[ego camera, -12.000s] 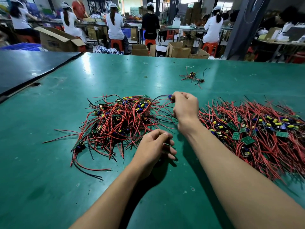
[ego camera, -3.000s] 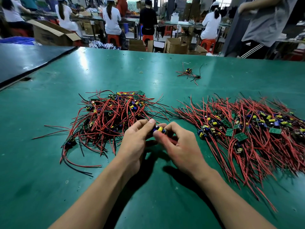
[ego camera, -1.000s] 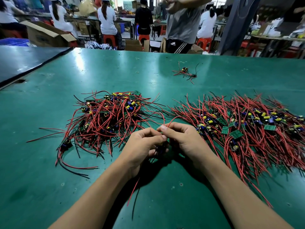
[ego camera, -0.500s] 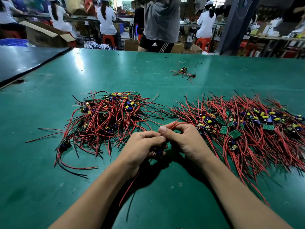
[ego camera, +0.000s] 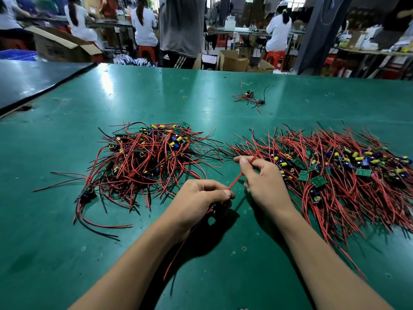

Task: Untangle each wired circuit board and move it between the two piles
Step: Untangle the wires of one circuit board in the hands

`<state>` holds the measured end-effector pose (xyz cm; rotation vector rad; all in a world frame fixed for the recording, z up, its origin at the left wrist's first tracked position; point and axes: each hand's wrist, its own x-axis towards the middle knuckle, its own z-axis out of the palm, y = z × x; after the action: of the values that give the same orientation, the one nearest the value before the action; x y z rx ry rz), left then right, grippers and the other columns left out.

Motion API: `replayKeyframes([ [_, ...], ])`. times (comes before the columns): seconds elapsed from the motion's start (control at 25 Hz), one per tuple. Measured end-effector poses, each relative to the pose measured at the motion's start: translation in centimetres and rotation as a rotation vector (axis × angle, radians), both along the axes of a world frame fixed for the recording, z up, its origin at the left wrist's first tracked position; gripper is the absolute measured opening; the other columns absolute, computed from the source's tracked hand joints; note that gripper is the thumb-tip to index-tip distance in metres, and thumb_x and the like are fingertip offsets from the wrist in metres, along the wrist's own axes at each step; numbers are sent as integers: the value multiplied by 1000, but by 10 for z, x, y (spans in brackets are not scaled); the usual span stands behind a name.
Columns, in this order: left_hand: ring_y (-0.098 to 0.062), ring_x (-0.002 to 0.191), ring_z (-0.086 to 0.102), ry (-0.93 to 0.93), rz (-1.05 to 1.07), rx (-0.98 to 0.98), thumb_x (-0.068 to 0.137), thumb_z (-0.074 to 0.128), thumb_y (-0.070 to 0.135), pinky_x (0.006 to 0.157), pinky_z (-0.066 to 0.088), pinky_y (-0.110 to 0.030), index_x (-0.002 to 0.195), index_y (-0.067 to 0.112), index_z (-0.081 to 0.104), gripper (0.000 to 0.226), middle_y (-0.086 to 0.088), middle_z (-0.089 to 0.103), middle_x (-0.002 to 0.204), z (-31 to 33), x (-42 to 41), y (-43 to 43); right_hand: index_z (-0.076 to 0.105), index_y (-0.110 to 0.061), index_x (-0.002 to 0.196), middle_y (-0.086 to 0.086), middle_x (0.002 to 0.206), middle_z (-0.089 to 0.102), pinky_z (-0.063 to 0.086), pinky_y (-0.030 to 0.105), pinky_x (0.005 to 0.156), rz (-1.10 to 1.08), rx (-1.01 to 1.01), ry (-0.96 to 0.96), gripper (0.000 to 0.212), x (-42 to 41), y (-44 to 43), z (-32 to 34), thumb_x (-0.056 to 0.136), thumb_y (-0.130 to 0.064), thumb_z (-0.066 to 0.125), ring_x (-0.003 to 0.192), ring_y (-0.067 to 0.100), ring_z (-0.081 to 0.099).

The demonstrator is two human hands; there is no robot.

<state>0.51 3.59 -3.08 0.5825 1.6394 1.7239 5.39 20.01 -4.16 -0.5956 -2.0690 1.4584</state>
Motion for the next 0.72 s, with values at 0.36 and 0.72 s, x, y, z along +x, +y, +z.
replayKeyframes([
  [0.36, -14, 49, 57, 75, 29, 1, 90, 66, 13, 51, 43, -19, 84, 6, 76, 13, -8, 64, 60, -2, 2, 3, 77, -18, 96, -1, 48, 40, 29, 20, 43, 163, -266, 80, 29, 2, -11, 4, 102, -36, 56, 40, 8, 36],
  [0.72, -18, 62, 51, 196, 103, 18, 87, 66, 0, 55, 40, -22, 77, -14, 65, 18, -18, 61, 72, -5, 3, 5, 74, -1, 101, 12, 77, 70, 49, 21, 55, 541, -352, -164, 40, 9, -17, 12, 103, -35, 53, 63, 14, 62],
])
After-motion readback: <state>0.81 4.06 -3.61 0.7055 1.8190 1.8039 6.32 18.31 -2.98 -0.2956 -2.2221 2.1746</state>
